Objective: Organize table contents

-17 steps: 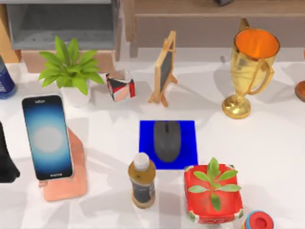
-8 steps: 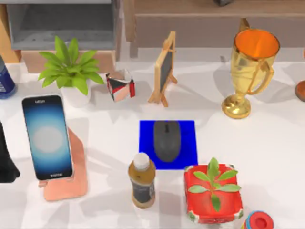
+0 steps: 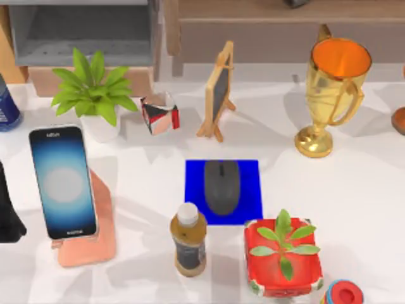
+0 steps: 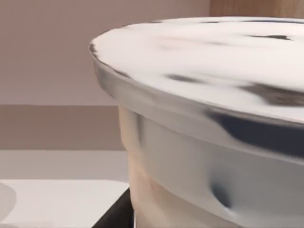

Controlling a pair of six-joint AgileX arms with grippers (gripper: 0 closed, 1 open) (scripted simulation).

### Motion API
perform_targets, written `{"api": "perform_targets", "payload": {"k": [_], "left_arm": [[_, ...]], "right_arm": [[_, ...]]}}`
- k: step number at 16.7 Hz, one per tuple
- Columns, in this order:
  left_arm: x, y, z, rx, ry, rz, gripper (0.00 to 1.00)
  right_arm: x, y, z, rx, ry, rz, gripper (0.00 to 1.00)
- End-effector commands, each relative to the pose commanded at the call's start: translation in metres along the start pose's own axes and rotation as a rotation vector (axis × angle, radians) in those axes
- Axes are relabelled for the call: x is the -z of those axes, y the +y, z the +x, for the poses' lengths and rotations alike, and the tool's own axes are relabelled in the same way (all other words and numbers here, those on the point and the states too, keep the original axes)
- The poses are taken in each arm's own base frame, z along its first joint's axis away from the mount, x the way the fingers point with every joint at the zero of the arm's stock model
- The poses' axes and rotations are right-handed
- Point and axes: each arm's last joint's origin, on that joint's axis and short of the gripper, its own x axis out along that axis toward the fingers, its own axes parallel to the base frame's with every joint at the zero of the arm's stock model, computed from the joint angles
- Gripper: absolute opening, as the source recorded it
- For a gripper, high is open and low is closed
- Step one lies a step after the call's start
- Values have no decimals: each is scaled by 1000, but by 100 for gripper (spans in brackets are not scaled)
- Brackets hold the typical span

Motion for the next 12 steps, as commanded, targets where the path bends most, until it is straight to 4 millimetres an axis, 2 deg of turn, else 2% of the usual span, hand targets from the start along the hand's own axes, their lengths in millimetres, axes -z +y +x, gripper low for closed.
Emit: {"api": "perform_targets", "payload": {"k": [6, 12], "left_arm": [[0, 0, 0, 0, 0, 0, 100], [0, 0, 0, 0, 0, 0, 100]], "right_arm": [[-1, 0, 0, 2, 0, 1, 0], [-10, -1, 0, 2, -1, 0, 0]]}}
